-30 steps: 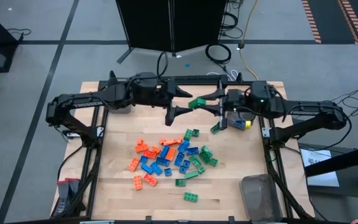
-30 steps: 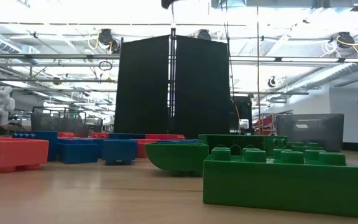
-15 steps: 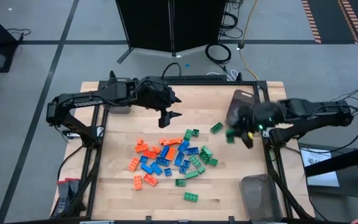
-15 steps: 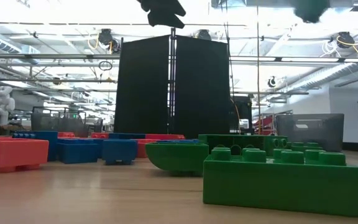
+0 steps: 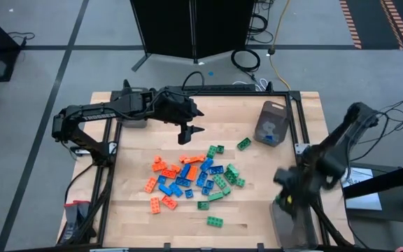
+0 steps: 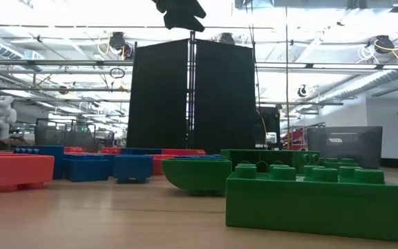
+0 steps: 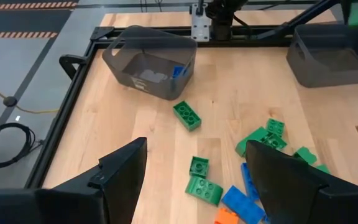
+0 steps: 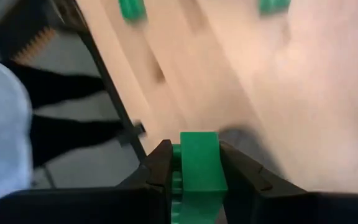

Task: Sort blocks
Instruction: Put the green game piece into the bottom right black bin

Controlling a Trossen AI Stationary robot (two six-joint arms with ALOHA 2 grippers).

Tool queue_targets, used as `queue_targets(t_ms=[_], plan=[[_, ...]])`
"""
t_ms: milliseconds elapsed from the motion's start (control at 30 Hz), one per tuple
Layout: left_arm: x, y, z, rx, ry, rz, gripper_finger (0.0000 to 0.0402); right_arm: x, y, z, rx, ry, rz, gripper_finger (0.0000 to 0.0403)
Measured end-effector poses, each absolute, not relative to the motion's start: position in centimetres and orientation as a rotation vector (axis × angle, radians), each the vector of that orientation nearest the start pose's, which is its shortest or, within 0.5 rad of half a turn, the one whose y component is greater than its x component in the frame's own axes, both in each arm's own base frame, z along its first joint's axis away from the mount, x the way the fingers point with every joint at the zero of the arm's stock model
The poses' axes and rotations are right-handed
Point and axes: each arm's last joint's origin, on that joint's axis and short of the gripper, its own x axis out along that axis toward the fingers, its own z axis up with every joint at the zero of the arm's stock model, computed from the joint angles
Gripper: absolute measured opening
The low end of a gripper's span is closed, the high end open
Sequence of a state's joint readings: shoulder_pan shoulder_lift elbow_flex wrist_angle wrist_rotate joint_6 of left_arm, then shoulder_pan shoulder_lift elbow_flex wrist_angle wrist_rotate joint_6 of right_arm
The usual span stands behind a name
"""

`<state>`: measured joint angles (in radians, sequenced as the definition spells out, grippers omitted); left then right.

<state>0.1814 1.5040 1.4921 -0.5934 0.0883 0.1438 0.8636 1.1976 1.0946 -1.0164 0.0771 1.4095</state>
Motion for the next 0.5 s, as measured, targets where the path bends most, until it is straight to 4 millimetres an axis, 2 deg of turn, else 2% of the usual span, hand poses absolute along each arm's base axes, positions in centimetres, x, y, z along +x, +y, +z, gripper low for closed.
queue_targets(t_ms=[100,200,433,500], plan=[[32.3,5.7,36.9,0.058,0.605,0.047,0.0274,14.0,18.8,27.8,0.679,1.328,-0.172,0.0077],[32.3,5.7,36.9,0.058,0.605,0.047,0.0274,13.8,20.5,26.3,0.667,1.389,-0.205,0.0077],[32.3,5.7,36.9,0.054,0.604,0.048,0.0274,14.0,22.0,24.9,0.640,1.414,-0.217,0.0081],[32.3,5.6,36.9,0.053,0.604,0.048,0.0274,13.9,22.1,24.8,0.638,1.417,-0.223,0.0117]])
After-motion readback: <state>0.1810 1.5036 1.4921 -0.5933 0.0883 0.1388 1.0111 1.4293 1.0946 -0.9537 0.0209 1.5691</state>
